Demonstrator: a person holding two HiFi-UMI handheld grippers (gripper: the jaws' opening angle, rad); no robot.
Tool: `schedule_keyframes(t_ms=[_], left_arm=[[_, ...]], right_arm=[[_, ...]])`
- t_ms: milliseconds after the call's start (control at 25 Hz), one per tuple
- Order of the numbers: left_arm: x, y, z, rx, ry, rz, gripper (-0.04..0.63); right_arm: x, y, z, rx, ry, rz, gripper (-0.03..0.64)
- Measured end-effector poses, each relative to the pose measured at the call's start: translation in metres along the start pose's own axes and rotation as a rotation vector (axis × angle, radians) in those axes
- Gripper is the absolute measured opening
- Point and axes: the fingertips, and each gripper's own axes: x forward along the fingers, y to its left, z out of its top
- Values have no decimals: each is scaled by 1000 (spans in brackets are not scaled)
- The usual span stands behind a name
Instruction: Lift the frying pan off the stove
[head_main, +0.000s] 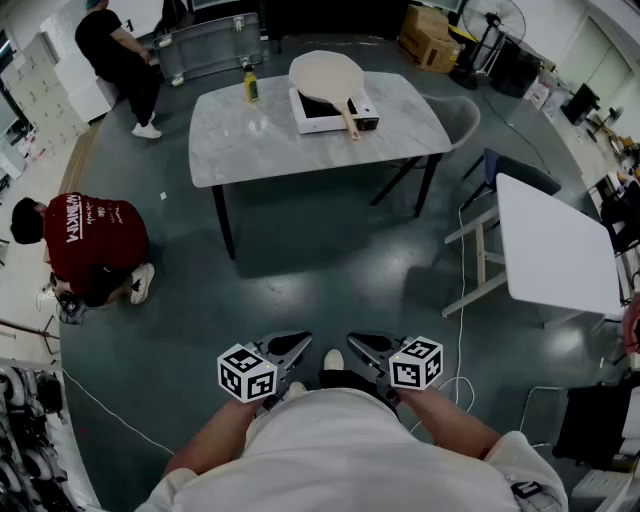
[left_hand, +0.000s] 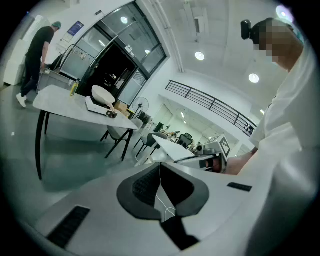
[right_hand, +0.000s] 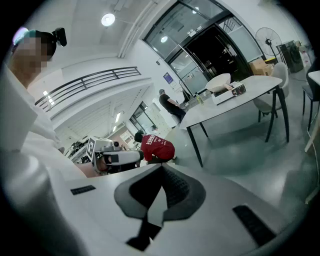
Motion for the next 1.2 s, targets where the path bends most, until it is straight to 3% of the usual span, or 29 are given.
schedule_keyframes(t_ms=[240, 600, 800, 920, 1200], left_arm=[[58, -4, 32, 16, 38, -34, 20], [129, 10, 79, 0, 16, -11, 21], [152, 40, 99, -8, 26, -12, 21], [172, 65, 117, -20, 16, -29, 23], [232, 127, 191, -50, 20, -125, 77]], right_arm=[[-20, -40, 35, 0, -18, -6, 3], [-36, -122, 69, 69, -26, 20, 8], [-26, -160, 98, 93, -40, 8, 79], [-17, -189, 120, 111, -47, -17, 86], [3, -256, 215, 146, -73, -83, 117]])
